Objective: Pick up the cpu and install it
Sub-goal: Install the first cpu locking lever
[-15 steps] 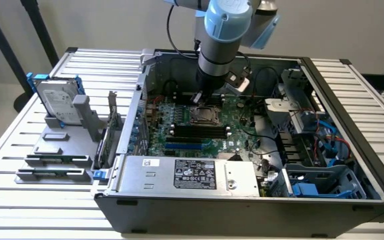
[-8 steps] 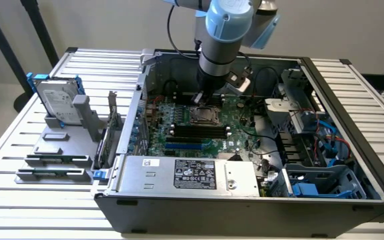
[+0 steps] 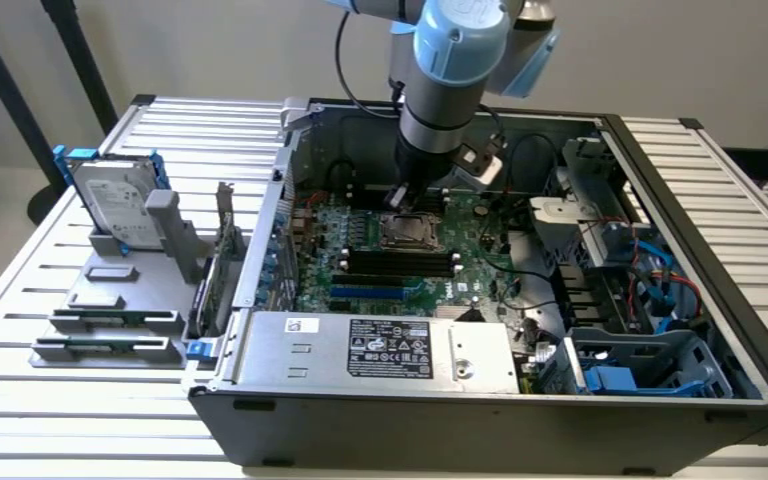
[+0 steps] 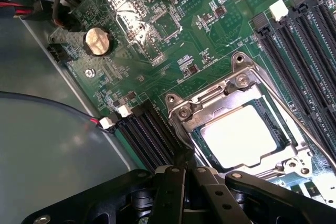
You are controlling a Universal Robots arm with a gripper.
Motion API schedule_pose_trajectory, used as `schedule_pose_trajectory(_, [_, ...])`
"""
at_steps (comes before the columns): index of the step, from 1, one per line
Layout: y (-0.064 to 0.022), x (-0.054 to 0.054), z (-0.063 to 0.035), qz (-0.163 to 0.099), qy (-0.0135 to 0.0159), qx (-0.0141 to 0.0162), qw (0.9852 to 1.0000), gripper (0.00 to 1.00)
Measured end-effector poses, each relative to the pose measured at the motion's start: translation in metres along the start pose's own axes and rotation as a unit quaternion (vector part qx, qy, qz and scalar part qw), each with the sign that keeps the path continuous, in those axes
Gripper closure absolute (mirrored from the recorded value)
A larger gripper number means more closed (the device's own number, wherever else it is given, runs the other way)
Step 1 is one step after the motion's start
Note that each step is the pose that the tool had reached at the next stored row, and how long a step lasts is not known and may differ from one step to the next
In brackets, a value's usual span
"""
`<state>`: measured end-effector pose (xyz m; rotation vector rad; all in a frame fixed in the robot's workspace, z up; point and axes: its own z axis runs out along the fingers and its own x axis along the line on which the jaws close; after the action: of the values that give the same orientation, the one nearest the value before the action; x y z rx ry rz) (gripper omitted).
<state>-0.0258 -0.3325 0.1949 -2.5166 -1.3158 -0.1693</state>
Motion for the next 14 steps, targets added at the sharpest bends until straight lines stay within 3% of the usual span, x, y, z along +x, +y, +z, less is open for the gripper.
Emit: schedule_pose_trajectory(14, [0.0071, 0.0007, -0.0001, -0.007, -0.0016, 0.0019, 1.0, 0.89])
